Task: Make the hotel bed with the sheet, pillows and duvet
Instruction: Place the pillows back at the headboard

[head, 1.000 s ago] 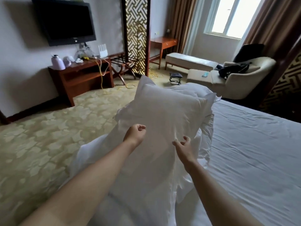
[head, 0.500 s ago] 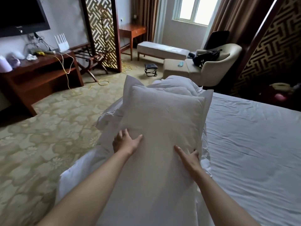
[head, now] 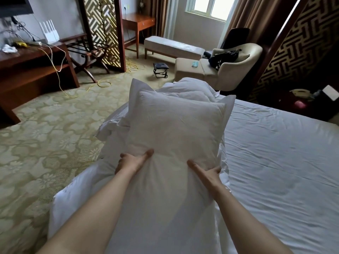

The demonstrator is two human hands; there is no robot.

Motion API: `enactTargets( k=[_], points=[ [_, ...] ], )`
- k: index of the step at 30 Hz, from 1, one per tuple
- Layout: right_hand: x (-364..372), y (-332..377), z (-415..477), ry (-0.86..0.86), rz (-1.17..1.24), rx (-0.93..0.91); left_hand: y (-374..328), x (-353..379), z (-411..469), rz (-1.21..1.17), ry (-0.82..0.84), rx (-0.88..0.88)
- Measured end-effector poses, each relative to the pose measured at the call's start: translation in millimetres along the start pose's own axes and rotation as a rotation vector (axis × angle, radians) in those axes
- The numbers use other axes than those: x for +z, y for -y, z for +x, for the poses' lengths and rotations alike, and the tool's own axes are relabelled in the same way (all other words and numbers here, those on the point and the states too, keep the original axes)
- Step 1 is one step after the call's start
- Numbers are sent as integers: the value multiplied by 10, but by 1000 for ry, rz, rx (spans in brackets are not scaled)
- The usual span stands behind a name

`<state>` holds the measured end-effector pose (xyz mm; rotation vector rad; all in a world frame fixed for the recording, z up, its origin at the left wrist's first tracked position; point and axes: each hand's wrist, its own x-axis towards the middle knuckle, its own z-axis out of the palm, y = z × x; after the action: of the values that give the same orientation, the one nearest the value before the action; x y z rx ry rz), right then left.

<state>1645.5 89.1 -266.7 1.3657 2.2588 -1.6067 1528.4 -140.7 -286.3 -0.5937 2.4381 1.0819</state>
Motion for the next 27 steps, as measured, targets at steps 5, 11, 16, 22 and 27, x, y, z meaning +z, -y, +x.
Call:
enactTargets(
  k=[5,11,16,22,27],
  points=[
    [30,37,-139,-59,52,-54,24,-5,-115,14,48,101],
    [-25,37,-409,-89,164,-102,66,-12,-370,-29,-3,146],
    [-365,-75,-665,-233,221,-186,42,19,-797,-88,-99,215],
    [-1351,-394,-952,-355,254,-198,-218,376,-1710,-186,-153,363],
    [-2300,-1050,-1339,-499,318,-194,-346,957,-2671,-232,-73,499]
  ],
)
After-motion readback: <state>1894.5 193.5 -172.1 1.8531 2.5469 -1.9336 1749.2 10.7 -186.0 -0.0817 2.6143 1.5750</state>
